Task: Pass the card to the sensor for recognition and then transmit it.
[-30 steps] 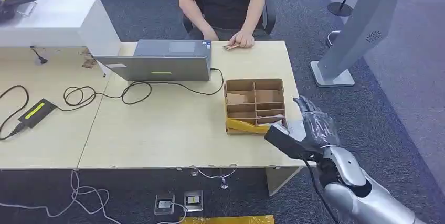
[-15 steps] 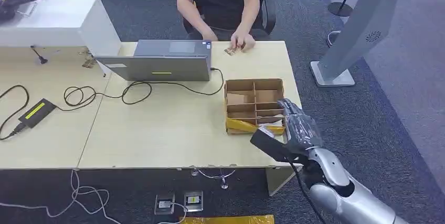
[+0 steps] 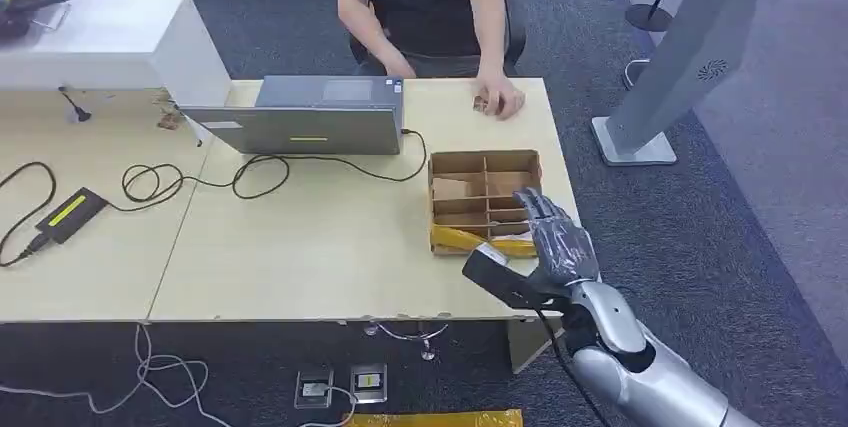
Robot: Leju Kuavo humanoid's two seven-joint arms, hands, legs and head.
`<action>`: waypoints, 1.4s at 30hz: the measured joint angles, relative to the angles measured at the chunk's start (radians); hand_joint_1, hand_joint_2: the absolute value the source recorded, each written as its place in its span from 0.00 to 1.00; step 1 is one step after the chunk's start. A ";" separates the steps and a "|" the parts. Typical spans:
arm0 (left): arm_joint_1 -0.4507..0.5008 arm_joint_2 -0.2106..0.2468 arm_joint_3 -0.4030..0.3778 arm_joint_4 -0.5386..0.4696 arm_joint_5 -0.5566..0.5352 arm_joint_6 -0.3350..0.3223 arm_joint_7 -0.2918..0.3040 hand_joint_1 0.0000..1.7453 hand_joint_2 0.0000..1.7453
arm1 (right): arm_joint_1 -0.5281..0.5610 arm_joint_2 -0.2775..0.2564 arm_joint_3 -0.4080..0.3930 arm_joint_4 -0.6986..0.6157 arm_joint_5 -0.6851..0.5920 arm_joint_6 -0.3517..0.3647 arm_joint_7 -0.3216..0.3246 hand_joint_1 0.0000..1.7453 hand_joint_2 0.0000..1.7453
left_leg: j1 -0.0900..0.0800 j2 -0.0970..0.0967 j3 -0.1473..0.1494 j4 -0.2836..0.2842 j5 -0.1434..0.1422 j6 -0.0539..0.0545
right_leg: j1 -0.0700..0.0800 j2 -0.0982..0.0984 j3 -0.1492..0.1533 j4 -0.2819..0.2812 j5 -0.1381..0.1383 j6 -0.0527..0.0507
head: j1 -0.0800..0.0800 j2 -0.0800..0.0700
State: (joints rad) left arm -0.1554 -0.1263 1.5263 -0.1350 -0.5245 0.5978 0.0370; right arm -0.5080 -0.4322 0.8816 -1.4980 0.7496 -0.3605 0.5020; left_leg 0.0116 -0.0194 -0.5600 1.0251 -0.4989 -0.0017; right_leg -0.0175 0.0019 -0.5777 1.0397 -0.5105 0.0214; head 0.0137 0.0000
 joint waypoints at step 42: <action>0.000 0.002 -0.009 0.000 -0.070 -0.025 0.019 0.00 0.00 | -0.036 0.081 0.021 0.170 0.170 -0.020 0.006 0.00 1.00 | 0.000 0.000 0.000 0.000 0.000 0.000 | 0.000 0.000 0.000 0.000 0.000 0.000 | 0.000 0.000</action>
State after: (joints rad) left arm -0.1558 -0.1247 1.5175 -0.1350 -0.5943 0.5730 0.0565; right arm -0.5437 -0.3514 0.9030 -1.3275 0.9201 -0.3807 0.5082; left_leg 0.0116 -0.0194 -0.5598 1.0251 -0.4988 -0.0018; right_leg -0.0175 0.0020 -0.5776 1.0397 -0.5105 0.0214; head 0.0137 0.0000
